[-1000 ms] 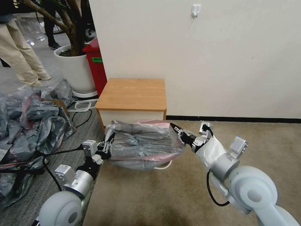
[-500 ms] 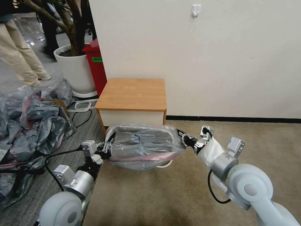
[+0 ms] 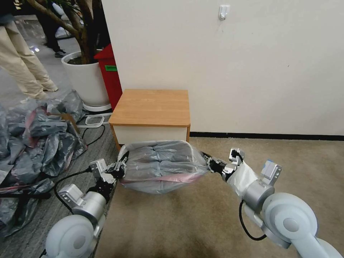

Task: Pick up the garbage bag from the table and place it over the trash can.

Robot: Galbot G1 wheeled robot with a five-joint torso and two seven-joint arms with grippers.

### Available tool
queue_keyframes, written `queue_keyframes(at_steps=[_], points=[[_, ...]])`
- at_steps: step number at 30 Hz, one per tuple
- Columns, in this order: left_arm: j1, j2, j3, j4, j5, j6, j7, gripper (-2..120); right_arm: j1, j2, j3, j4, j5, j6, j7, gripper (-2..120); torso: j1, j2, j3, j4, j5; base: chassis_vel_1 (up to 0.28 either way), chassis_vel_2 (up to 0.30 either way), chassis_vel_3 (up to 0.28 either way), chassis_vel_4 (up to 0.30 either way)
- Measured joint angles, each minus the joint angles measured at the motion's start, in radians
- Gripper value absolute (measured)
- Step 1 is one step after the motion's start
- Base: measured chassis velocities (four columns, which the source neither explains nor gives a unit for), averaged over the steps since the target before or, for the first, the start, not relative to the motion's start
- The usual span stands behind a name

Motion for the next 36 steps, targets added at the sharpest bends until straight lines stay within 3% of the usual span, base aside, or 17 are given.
queue_keyframes(at_steps=[14, 22, 25, 36], points=[[-0.011, -0.001, 0.01, 0.039, 0.046, -0.005, -0.003, 7, -0.103, 0.077, 0.058, 0.129, 0.017, 0.098, 0.074, 53, 0.0, 0.0, 0.0, 0.0, -0.0001, 0.0, 0.0, 0.0, 0.0], [-0.03, -0.004, 0.022, 0.059, 0.114, -0.052, -0.021, 7, -0.197, 0.143, 0.015, 0.154, 0.112, 0.176, 0.226, 80, 0.0, 0.0, 0.0, 0.0, -0.0001, 0.0, 0.0, 0.0, 0.0], [-0.052, -0.006, 0.028, 0.073, 0.165, -0.08, -0.022, 7, -0.207, 0.16, -0.005, 0.154, 0.232, 0.209, 0.322, 96, 0.0, 0.0, 0.0, 0.0, 0.0, 0.0, 0.0, 0.0, 0.0], [-0.064, 0.003, 0.03, 0.079, 0.245, -0.109, 0.001, 7, -0.184, 0.159, -0.042, 0.153, 0.352, 0.199, 0.368, 99, 0.0, 0.0, 0.0, 0.0, 0.0, 0.0, 0.0, 0.0, 0.0]])
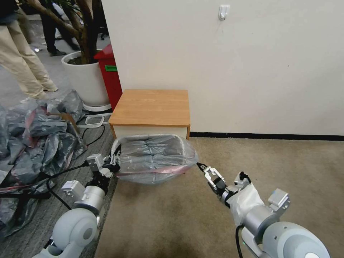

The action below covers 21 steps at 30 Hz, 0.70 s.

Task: Pick up the garbage bag from the table and place it over the trash can.

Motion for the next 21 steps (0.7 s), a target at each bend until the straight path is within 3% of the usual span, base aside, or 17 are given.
queue_keyframes(at_steps=[14, 21], points=[[0.005, 0.006, 0.004, -0.007, 0.026, -0.007, 0.028, 7, 0.06, -0.016, -0.003, -0.001, 0.066, -0.033, 0.054, 97, 0.0, 0.0, 0.0, 0.0, 0.0, 0.0, 0.0, 0.0, 0.0], [0.002, 0.003, 0.01, -0.008, 0.027, -0.007, 0.031, 7, 0.068, -0.013, -0.005, -0.002, 0.087, -0.037, 0.059, 73, 0.0, 0.0, 0.0, 0.0, 0.0, 0.0, 0.0, 0.0, 0.0]])
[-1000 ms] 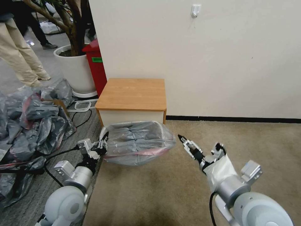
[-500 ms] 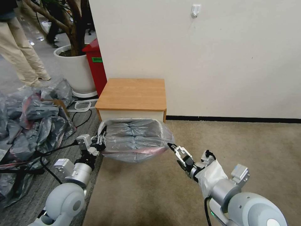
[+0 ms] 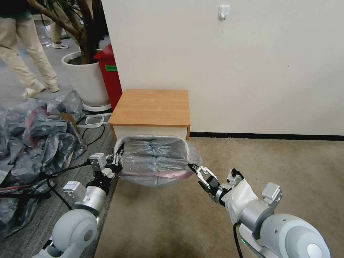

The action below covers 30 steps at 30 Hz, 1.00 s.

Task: Pick up the garbage bag from the table and place it over the trash can.

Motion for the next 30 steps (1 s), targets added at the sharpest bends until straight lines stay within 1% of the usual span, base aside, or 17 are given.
queue_keyframes(at_steps=[2, 3, 5, 6, 9, 10, 13, 14, 15, 19, 24, 30], points=[[-0.001, -0.002, 0.002, 0.0, 0.0, 0.001, 0.0, 7, 0.005, 0.001, 0.0, 0.0, 0.003, 0.0, 0.0, 63, 0.0, 0.0, 0.0, 0.0, 0.0, 0.0, 0.0, 0.0, 0.0], [-0.001, -0.002, 0.002, 0.0, 0.0, 0.001, 0.0, 7, 0.005, 0.001, 0.0, 0.0, 0.003, 0.0, 0.0, 63, 0.0, 0.0, 0.0, 0.0, 0.0, 0.0, 0.0, 0.0, 0.0], [-0.002, -0.003, 0.004, 0.0, 0.0, 0.002, 0.001, 7, 0.006, 0.002, -0.002, 0.0, 0.004, 0.0, -0.001, 54, 0.0, 0.0, 0.0, 0.0, 0.0, 0.0, 0.0, 0.0, 0.0], [-0.002, -0.003, 0.004, 0.0, 0.0, 0.002, 0.001, 7, 0.006, 0.002, -0.002, 0.0, 0.004, 0.0, -0.001, 54, 0.0, 0.0, 0.0, 0.0, 0.0, 0.0, 0.0, 0.0, 0.0], [-0.005, -0.004, 0.005, 0.002, 0.0, 0.003, 0.001, 7, 0.004, 0.0, -0.004, 0.0, 0.005, -0.005, -0.002, 37, 0.0, 0.0, 0.0, 0.0, 0.0, 0.0, 0.0, 0.0, 0.0], [-0.005, -0.004, 0.005, 0.002, 0.0, 0.003, 0.001, 7, 0.004, 0.0, -0.004, 0.0, 0.005, -0.005, -0.002, 37, 0.0, 0.0, 0.0, 0.0, 0.0, 0.0, 0.0, 0.0, 0.0], [-0.011, -0.006, 0.006, 0.007, -0.001, 0.004, 0.001, 7, -0.002, -0.007, -0.001, 0.0, 0.008, -0.012, -0.004, 24, 0.0, 0.0, 0.0, -0.0001, 0.0, 0.0, 0.0, 0.0, 0.0], [-0.012, -0.008, 0.007, 0.008, -0.001, 0.004, 0.001, 7, -0.003, -0.008, -0.001, 0.0, 0.008, -0.014, -0.005, 20, 0.0, 0.0, 0.0, 0.0, 0.0, 0.0, 0.0, 0.0, 0.0], [-0.012, -0.008, 0.007, 0.008, -0.001, 0.004, 0.001, 7, -0.003, -0.008, -0.001, 0.0, 0.008, -0.014, -0.005, 20, 0.0, 0.0, 0.0, 0.0, 0.0, 0.0, 0.0, 0.0, 0.0], [-0.015, -0.014, 0.012, 0.01, -0.003, 0.005, -0.001, 7, -0.006, -0.011, -0.001, 0.0, 0.008, -0.022, -0.007, 2, 0.0, 0.0, 0.0, 0.0, 0.0, 0.0, 0.0, 0.0, 0.0], [-0.017, -0.018, 0.013, 0.014, -0.007, 0.006, -0.005, 7, -0.015, -0.015, 0.0, 0.0, 0.007, -0.031, -0.008, 0, 0.0, 0.0, 0.0, 0.0, 0.0, 0.0, 0.0, 0.0, 0.0], [-0.022, -0.022, 0.018, 0.015, -0.037, 0.009, -0.014, 7, -0.025, -0.02, -0.008, 0.0, -0.017, -0.071, -0.01, 0, 0.0, 0.0, 0.0, 0.0, 0.0, 0.0, 0.0, 0.0, 0.0]])
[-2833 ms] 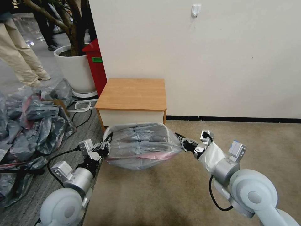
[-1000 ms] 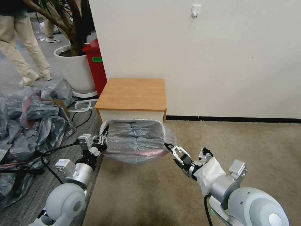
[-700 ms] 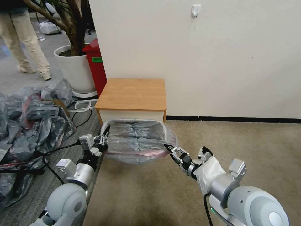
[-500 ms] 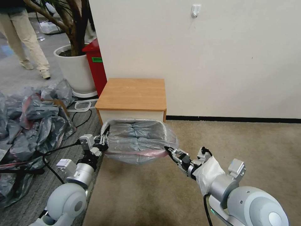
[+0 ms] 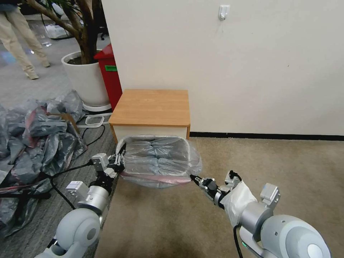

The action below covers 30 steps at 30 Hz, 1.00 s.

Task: Pick up the garbage bag from the table and place it over the trash can.

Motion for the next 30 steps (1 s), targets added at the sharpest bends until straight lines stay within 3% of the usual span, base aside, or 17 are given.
queue_keyframes(at_steps=[9, 18, 26, 30], points=[[0.001, -0.002, 0.002, -0.025, -0.088, 0.029, -0.011, 7, 0.015, -0.008, -0.034, -0.083, -0.239, -0.033, -0.097, 0, 0.0, 0.0, 0.0, 0.0, 0.0, 0.0, 0.0, 0.0, 0.0], [-0.003, -0.001, -0.003, -0.007, -0.119, 0.038, -0.019, 7, 0.003, -0.005, -0.026, -0.064, -0.278, -0.032, -0.119, 0, 0.0, 0.0, 0.0, 0.0001, 0.0, 0.0, 0.0, 0.0, 0.0], [-0.026, -0.001, -0.012, 0.051, -0.165, 0.042, -0.047, 7, -0.066, 0.009, -0.001, -0.001, -0.287, -0.037, -0.139, 28, 0.0, 0.0, 0.0, 0.0, -0.0001, 0.0, 0.0, 0.0, 0.0], [-0.024, -0.012, -0.012, 0.055, -0.23, 0.066, -0.053, 7, -0.068, 0.043, 0.022, -0.001, -0.352, 0.042, -0.276, 46, 0.0, 0.0, 0.0, -0.0001, 0.0, 0.0, 0.0, 0.0, 0.0]])
